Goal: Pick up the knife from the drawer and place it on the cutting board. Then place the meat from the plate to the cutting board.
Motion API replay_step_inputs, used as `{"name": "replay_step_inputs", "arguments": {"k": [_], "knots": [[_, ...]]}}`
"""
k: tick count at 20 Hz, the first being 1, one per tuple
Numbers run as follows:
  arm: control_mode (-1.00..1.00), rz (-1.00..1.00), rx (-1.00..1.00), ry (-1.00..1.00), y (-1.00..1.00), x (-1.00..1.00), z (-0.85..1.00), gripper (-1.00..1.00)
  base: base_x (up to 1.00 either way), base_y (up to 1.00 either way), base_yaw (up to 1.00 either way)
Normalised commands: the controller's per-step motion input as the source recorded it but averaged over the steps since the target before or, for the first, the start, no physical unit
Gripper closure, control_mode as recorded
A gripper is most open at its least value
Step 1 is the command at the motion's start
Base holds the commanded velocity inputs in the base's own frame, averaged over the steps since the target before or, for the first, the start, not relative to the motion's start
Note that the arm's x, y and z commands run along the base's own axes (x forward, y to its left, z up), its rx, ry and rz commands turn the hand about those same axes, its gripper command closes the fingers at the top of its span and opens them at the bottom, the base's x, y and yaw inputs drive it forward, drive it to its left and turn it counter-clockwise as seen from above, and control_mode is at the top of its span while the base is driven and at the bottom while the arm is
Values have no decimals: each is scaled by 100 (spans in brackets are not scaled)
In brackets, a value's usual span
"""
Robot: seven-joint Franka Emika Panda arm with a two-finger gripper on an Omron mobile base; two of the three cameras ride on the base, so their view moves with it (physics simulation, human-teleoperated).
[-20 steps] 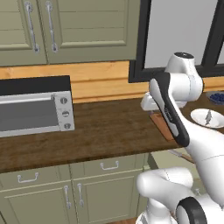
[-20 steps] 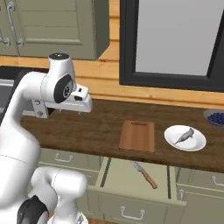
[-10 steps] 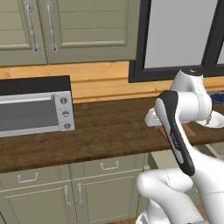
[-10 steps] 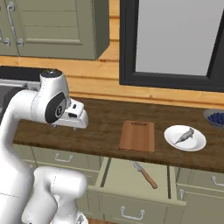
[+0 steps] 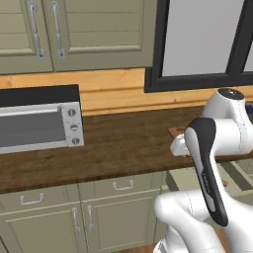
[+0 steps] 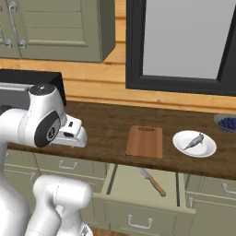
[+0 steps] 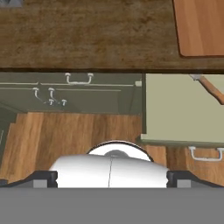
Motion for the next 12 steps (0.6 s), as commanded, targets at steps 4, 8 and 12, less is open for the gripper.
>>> {"name": "replay_step_inputs", "arguments": {"k": [4,8,12], "knots": [[100,0,0,0,0,0,0,-100,7,76,-35],[100,0,0,0,0,0,0,-100,28,58,-40],[100,0,0,0,0,0,0,-100,32,8,-35]]}}
